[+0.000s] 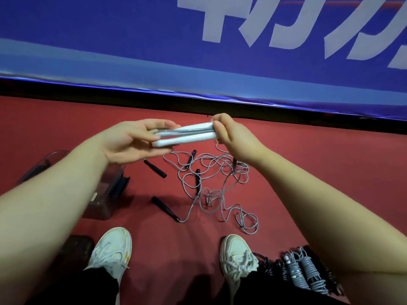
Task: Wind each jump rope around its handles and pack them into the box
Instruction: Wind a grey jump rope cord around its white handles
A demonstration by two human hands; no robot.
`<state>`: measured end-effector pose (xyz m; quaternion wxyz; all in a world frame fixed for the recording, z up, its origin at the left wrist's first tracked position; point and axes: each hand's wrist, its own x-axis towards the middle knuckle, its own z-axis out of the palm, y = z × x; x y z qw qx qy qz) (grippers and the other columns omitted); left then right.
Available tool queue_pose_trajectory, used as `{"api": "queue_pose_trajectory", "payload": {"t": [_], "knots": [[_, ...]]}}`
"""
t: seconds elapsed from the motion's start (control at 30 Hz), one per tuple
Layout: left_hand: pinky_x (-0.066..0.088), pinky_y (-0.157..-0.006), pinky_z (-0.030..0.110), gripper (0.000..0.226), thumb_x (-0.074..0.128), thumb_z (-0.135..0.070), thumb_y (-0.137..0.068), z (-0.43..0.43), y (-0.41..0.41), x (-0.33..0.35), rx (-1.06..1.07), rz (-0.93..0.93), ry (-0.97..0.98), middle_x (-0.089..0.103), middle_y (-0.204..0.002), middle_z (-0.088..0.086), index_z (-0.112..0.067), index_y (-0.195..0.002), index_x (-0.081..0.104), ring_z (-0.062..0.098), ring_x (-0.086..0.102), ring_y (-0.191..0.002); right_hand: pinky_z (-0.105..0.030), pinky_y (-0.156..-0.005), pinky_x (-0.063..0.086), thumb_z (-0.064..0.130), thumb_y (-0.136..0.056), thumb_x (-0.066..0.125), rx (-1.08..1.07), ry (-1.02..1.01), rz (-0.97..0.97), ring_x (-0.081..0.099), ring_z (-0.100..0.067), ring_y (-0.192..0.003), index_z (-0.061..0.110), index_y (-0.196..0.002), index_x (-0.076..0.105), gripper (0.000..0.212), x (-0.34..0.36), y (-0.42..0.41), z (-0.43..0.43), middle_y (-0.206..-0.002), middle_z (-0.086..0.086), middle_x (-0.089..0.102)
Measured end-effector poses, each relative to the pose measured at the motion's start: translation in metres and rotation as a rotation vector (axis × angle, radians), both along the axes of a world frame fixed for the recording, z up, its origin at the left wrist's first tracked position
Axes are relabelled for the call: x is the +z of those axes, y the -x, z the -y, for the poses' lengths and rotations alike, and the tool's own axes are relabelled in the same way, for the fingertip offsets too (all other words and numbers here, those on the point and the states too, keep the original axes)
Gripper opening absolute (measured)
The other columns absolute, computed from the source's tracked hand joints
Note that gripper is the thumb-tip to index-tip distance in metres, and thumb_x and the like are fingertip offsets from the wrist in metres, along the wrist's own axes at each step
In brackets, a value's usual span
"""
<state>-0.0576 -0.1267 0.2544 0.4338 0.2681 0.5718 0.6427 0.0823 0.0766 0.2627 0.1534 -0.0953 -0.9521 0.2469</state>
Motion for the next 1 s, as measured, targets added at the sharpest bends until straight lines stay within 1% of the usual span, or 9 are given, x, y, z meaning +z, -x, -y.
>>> {"api": "queue_pose_trajectory", "payload": {"t": [0.07,0.17,0.27,0.3,0.37,0.43,0.57,0.8,1.0], "knots": [[0.032,-0.108,0.058,0.071,0.094,-0.026,-0.044,0.007,0.002,-0.001,-0.082,-0.008,0.083,0.057,-0.133,0.013,-0.014,-0.109,0.069,0.035,0.052,-0.123,-0.036,-0.064,0.035,0.027,-0.102,0.032,0.08,-0.099,0.046,0.052,-0.03,-0.073,0.013,-0.117,0.047,0.025,0.002,-0.004,0.0,-0.081,-0.01,0.057],[0.037,-0.106,0.054,0.06,0.092,-0.049,-0.037,0.005,-0.021,0.011,-0.125,-0.254,0.235,0.06,-0.127,0.014,-0.025,-0.089,0.076,0.033,0.058,-0.116,-0.033,-0.061,0.027,0.027,-0.102,0.034,0.207,-0.213,0.132,0.049,-0.025,-0.072,0.012,-0.12,0.046,0.026,0.003,-0.004,0.009,-0.084,-0.007,0.058],[0.049,-0.096,0.048,0.02,0.074,-0.007,-0.072,-0.006,-0.043,0.017,-0.106,-0.197,0.247,0.054,-0.128,0.027,-0.012,-0.088,0.063,0.03,0.067,-0.096,-0.033,-0.064,0.03,0.028,-0.102,0.035,0.265,-0.248,0.165,0.048,-0.021,-0.074,0.012,-0.123,0.044,0.029,0.004,-0.004,0.016,-0.092,-0.004,0.061],[0.054,-0.088,0.042,0.015,0.065,0.002,-0.078,-0.01,-0.049,0.016,-0.109,-0.165,0.237,0.06,-0.117,0.026,-0.008,-0.087,0.059,0.025,0.069,-0.084,-0.033,-0.065,0.032,0.028,-0.101,0.036,0.267,-0.245,0.161,0.049,-0.021,-0.075,0.012,-0.124,0.044,0.029,0.003,-0.005,0.016,-0.094,-0.004,0.062],[0.055,-0.074,0.03,0.005,0.059,-0.004,-0.08,-0.017,-0.058,0.014,-0.131,-0.189,0.251,0.065,-0.088,0.013,-0.008,-0.082,0.055,0.017,0.066,-0.068,-0.034,-0.067,0.037,0.029,-0.101,0.037,0.264,-0.218,0.159,0.052,-0.023,-0.077,0.012,-0.124,0.043,0.029,0.002,-0.006,0.015,-0.095,-0.002,0.062],[0.056,-0.076,0.033,0.016,0.056,-0.015,-0.074,-0.023,-0.059,0.013,-0.141,-0.164,0.24,0.067,-0.089,0.013,-0.007,-0.087,0.058,0.021,0.068,-0.073,-0.036,-0.072,0.043,0.03,-0.101,0.037,0.262,-0.193,0.162,0.056,-0.027,-0.081,0.013,-0.125,0.042,0.03,0.0,-0.006,0.015,-0.098,-0.003,0.064],[0.056,-0.087,0.041,0.03,0.055,-0.019,-0.08,-0.023,-0.04,0.001,-0.189,-0.092,0.266,0.069,-0.105,0.02,-0.001,-0.103,0.06,0.029,0.069,-0.092,-0.041,-0.079,0.046,0.032,-0.099,0.04,0.25,-0.174,0.154,0.059,-0.03,-0.087,0.015,-0.129,0.041,0.035,0.0,-0.002,0.017,-0.105,-0.009,0.065],[0.056,-0.084,0.039,0.027,0.052,-0.016,-0.082,-0.023,-0.036,-0.008,-0.239,-0.069,0.282,0.07,-0.105,0.018,-0.001,-0.103,0.063,0.026,0.07,-0.089,-0.035,-0.072,0.042,0.03,-0.099,0.043,0.239,-0.158,0.158,0.056,-0.027,-0.082,0.013,-0.126,0.043,0.031,-0.001,-0.002,0.021,-0.101,-0.007,0.064],[0.057,-0.083,0.037,0.022,0.048,-0.011,-0.089,-0.028,-0.041,-0.01,-0.162,-0.013,0.227,0.072,-0.098,0.017,0.001,-0.102,0.061,0.025,0.071,-0.089,-0.029,-0.08,0.039,0.026,-0.099,0.043,0.201,-0.059,0.061,0.058,-0.025,-0.102,0.015,-0.135,0.042,0.038,-0.003,-0.001,0.018,-0.118,-0.008,0.062]]}}
